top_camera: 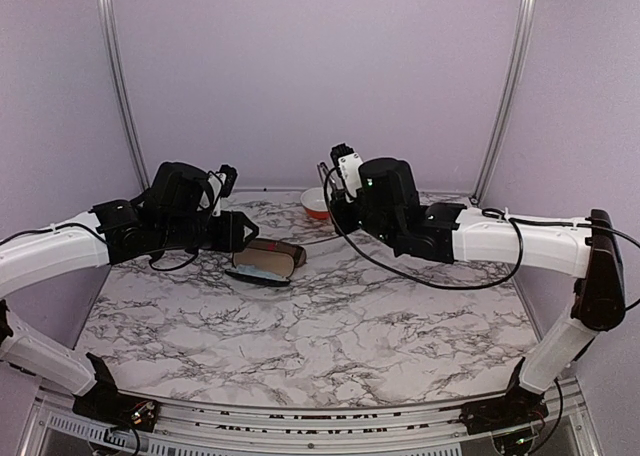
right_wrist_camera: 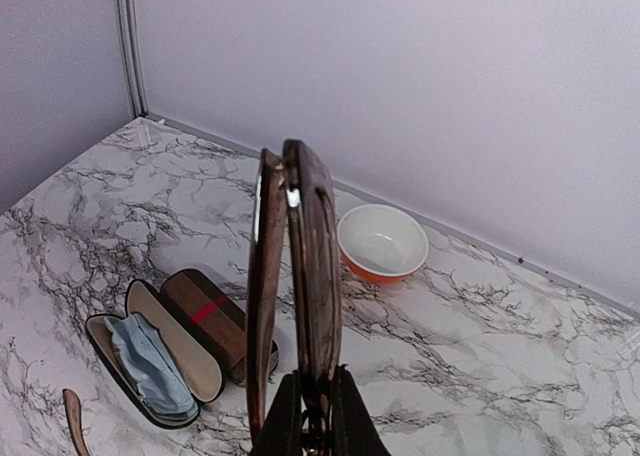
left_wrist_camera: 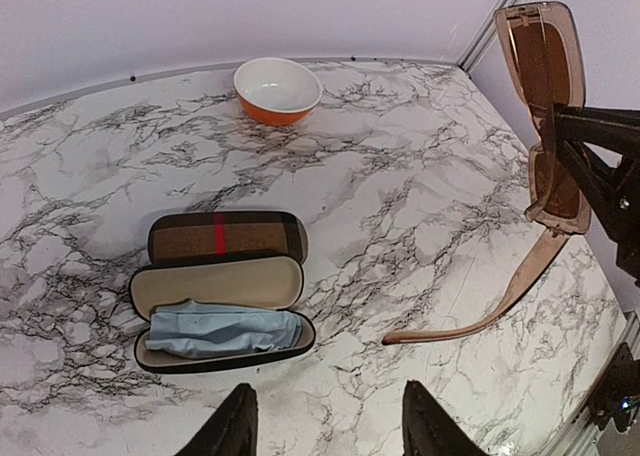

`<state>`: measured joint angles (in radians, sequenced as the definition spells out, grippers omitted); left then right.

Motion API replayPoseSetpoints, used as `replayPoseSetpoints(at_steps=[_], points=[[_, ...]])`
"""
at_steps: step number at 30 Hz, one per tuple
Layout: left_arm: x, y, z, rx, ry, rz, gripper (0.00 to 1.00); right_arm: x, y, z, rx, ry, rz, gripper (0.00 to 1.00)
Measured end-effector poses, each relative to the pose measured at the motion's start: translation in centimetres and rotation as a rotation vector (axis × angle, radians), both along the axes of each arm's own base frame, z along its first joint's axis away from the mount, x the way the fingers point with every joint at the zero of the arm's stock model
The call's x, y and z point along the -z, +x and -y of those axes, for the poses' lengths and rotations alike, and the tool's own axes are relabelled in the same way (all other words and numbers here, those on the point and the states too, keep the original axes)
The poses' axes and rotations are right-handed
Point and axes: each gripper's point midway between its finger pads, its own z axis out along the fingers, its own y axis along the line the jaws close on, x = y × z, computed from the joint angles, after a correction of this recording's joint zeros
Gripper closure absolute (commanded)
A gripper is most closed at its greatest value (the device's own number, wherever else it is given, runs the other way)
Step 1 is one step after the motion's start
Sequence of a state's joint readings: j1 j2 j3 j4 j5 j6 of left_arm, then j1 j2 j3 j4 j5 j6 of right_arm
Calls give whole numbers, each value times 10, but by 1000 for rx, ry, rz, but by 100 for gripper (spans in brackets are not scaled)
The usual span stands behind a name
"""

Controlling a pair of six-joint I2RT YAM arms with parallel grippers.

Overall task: Organize the sunglasses
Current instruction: Fold the right temple of the sunglasses on the sunglasses.

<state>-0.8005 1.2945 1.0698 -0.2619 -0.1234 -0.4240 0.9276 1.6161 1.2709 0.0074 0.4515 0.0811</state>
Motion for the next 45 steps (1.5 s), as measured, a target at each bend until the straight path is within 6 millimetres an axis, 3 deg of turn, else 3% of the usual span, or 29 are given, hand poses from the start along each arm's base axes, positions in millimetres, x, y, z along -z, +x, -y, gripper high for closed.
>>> replayPoseSetpoints(at_steps=[10, 15, 21, 33, 45], points=[[7, -17, 24, 122, -64, -96, 65, -16, 4, 2, 34, 71, 25, 93], [24, -27, 53, 227, -68, -175, 66, -25, 3, -2, 26, 107, 30, 93], [41, -26, 66, 248, -51, -209, 66, -28, -5, -14, -21, 138, 21, 93], [15, -1, 76, 225, -50, -107, 66, -25, -35, -44, -138, 201, -38, 94], [11, 8, 81, 223, -41, -86, 66, 1, -51, -58, -228, 204, -113, 94]])
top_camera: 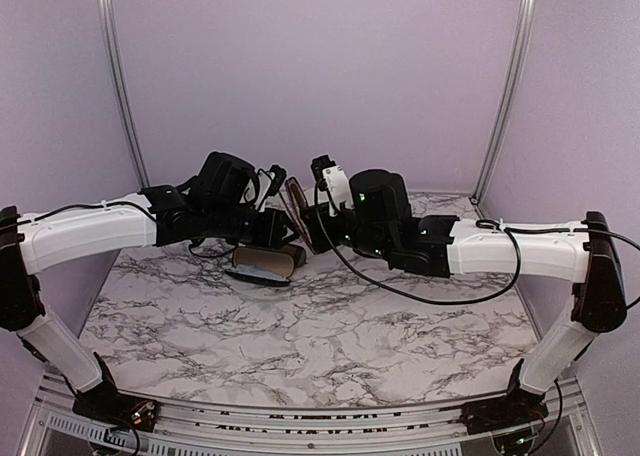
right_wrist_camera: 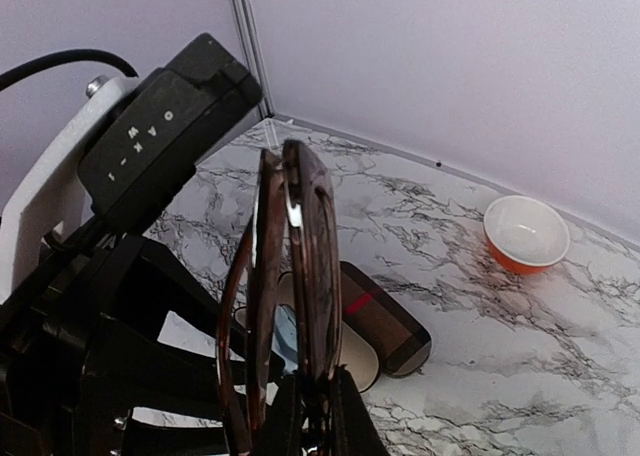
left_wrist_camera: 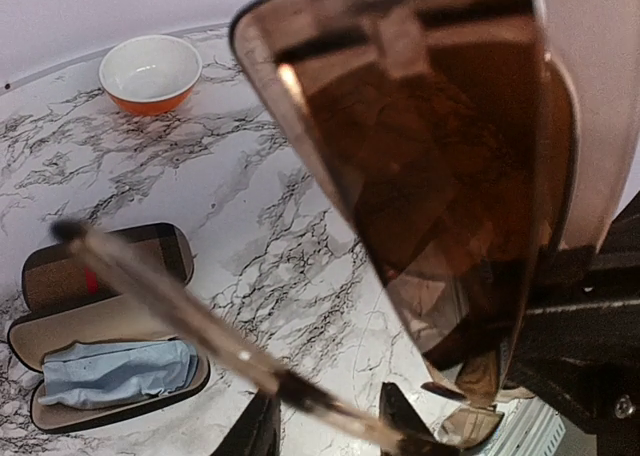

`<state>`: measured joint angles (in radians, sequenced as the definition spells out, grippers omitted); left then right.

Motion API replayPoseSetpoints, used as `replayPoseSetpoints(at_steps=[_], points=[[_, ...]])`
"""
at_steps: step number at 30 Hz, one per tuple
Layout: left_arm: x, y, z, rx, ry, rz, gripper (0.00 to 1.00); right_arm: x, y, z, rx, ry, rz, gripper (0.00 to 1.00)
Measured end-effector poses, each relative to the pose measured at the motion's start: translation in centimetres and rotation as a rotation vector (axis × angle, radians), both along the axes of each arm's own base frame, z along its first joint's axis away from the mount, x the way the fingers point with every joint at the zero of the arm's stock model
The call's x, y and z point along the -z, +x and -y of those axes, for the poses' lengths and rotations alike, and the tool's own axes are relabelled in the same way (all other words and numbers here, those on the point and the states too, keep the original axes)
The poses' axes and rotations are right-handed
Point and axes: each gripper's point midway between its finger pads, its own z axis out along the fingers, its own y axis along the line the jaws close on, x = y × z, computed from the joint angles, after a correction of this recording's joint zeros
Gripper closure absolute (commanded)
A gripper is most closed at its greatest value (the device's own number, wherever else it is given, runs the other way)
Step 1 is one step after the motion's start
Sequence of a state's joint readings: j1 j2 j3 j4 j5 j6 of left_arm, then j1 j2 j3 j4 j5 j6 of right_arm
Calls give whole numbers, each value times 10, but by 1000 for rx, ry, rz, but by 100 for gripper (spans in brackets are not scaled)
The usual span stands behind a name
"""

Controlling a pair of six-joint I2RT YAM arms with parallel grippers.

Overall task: Organize the sunglasses
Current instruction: Fold the right temple of the sunglasses on the sunglasses.

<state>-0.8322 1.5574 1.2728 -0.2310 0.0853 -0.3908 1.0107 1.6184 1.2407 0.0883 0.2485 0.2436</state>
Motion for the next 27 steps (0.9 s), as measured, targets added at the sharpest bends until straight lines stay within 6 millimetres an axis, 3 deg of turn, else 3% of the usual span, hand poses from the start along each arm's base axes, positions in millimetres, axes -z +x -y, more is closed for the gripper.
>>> replayPoseSetpoints(at_steps=[11, 19, 27], points=[[10, 6, 1, -3, 33, -4, 65, 10, -6, -8, -28, 5, -27, 94], [9, 10, -3, -14, 53, 20, 53, 9, 1, 0, 41, -8, -7, 94], [-16, 4, -12, -44, 0, 41, 46, 9, 11, 12, 128, -21, 13, 93]])
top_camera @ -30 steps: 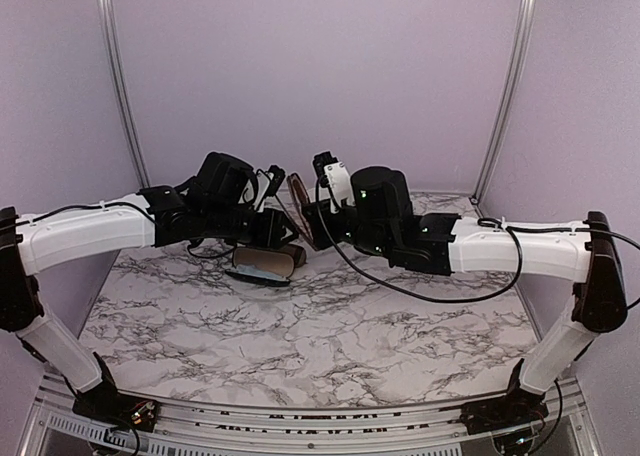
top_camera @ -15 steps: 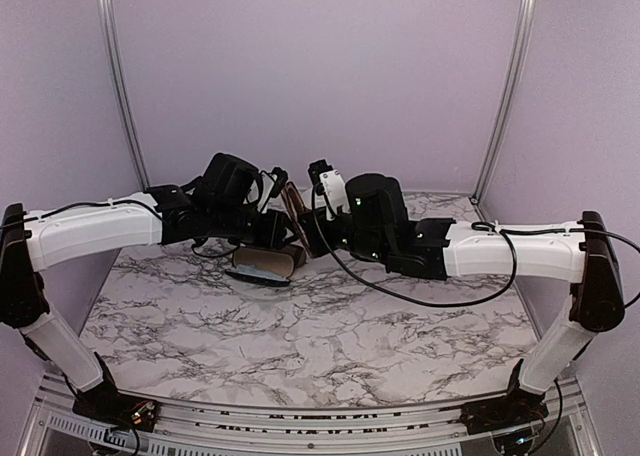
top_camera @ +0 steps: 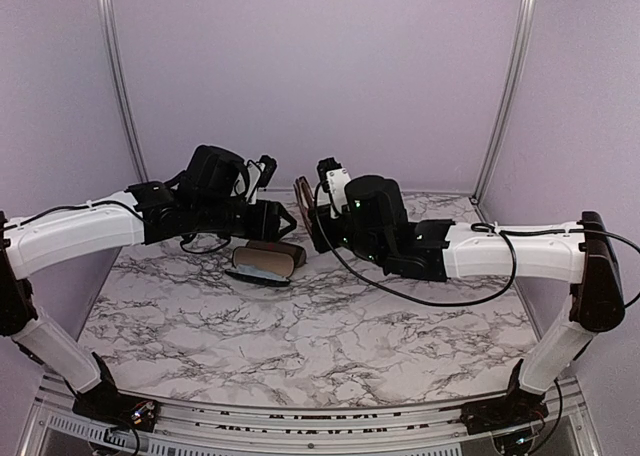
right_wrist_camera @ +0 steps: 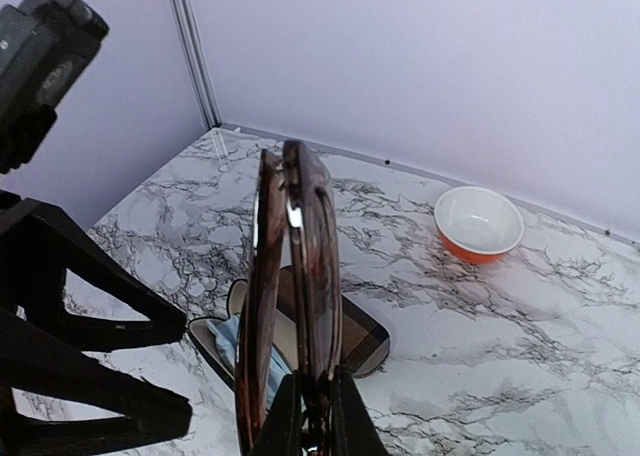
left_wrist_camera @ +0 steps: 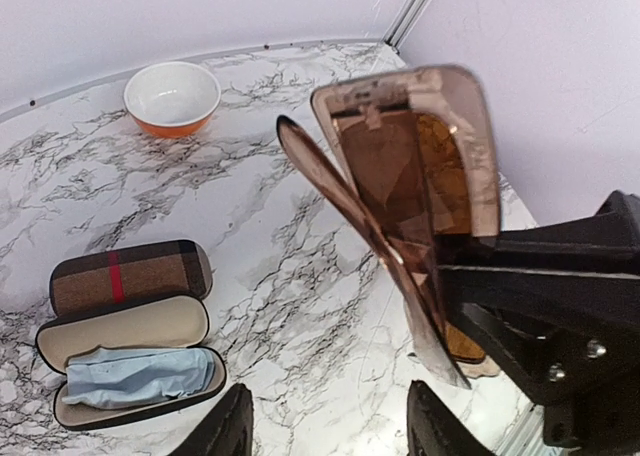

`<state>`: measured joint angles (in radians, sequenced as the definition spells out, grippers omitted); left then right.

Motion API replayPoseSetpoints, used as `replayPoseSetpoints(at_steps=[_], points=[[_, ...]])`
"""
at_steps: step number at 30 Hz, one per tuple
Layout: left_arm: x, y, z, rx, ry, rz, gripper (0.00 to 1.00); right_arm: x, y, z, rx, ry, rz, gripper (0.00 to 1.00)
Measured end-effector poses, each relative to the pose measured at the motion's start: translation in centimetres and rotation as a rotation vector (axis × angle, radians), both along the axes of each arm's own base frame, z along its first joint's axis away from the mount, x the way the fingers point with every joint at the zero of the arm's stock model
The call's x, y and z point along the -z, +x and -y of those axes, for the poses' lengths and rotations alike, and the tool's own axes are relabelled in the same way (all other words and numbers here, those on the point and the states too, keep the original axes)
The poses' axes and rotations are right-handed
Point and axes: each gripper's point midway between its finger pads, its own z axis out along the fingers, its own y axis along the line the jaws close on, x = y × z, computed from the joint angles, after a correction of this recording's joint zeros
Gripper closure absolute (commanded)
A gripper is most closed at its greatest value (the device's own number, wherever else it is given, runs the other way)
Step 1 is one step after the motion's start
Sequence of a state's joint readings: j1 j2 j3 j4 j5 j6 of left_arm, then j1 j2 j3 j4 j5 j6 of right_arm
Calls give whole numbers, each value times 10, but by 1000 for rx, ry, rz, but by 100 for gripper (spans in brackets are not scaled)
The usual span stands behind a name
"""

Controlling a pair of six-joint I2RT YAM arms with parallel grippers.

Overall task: Organize the sunglasses
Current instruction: Fold the right temple of the sunglasses on the sunglasses, then pass from the right arm to the left

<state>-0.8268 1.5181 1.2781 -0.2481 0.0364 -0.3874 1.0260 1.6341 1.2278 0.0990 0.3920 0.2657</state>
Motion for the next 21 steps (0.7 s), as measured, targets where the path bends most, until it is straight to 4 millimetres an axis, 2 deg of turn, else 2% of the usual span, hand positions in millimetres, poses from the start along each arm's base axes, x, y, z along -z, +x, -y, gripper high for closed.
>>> replayPoseSetpoints(at_steps=[6, 10, 18, 21], points=[[-32, -9, -6, -19, -119, 20, 36, 0, 2, 4, 25, 5, 5, 93], [-48, -11, -6, -35, -212, 33, 35, -7, 2, 8, 40, 37, 10, 93], [-59, -7, 8, -29, -356, 23, 36, -25, -4, 6, 16, 135, 11, 94], [-63, -4, 15, -21, -402, 23, 39, -27, -7, 3, -6, 156, 4, 94]])
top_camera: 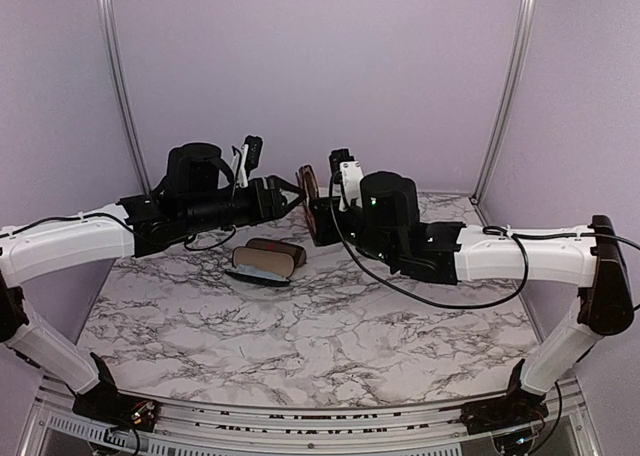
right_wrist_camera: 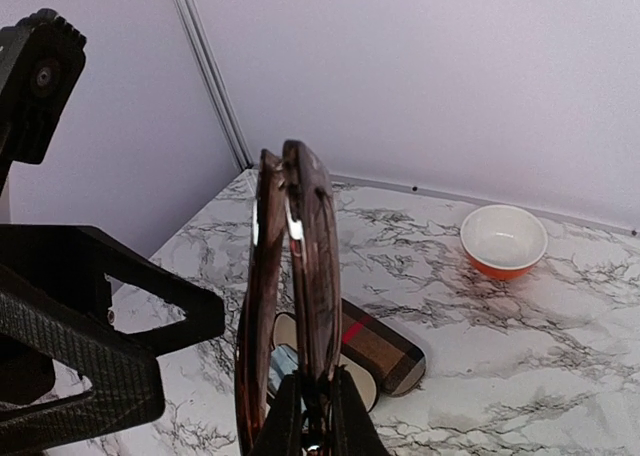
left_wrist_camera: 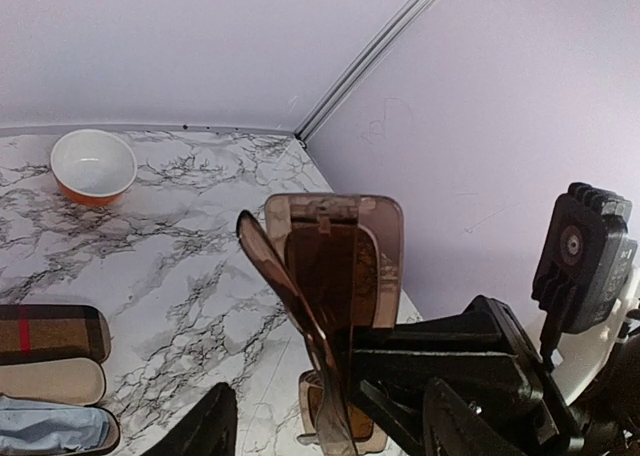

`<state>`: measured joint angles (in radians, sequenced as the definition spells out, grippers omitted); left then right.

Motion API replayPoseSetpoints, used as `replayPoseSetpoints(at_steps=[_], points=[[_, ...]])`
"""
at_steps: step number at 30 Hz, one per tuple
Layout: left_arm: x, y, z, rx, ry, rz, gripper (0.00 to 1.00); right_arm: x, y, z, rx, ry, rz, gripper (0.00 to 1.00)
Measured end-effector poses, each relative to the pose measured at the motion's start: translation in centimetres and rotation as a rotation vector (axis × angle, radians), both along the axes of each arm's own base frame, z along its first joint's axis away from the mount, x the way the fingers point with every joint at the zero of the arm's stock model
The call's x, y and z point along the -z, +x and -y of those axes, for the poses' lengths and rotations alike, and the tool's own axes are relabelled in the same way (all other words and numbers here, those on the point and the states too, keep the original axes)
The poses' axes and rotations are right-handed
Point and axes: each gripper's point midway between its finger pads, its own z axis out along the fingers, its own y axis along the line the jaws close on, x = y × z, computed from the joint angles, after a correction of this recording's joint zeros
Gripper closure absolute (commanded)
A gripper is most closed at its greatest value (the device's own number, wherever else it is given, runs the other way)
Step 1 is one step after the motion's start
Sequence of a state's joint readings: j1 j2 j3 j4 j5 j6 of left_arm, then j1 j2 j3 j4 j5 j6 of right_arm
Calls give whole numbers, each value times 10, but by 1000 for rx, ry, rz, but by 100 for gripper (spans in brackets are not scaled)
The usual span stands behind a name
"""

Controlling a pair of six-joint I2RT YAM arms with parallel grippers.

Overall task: Organize the sunglasses
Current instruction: Pass from the right arm to the left

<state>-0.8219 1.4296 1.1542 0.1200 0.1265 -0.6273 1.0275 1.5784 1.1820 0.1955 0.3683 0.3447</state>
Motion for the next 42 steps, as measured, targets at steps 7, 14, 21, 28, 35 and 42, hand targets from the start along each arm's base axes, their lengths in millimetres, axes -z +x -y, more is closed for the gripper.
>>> replayPoseSetpoints(at_steps=[7, 14, 21, 28, 35, 42], points=[[14, 4, 14, 32, -15, -29, 52, 6, -6, -5, -46, 11, -22, 94], [14, 4, 19, 48, -31, -29, 73, 8, -10, -9, -71, 20, -31, 94], [11, 5, 20, 57, -49, -30, 90, 4, -11, -10, -82, 35, -31, 94], [10, 5, 20, 60, -55, -30, 95, 3, -12, -8, -81, 40, -27, 83], [8, 5, 21, 61, -60, -25, 95, 5, -12, -8, -84, 38, -31, 68], [8, 6, 20, 54, -59, -23, 96, 4, -13, -6, -82, 34, -30, 64]])
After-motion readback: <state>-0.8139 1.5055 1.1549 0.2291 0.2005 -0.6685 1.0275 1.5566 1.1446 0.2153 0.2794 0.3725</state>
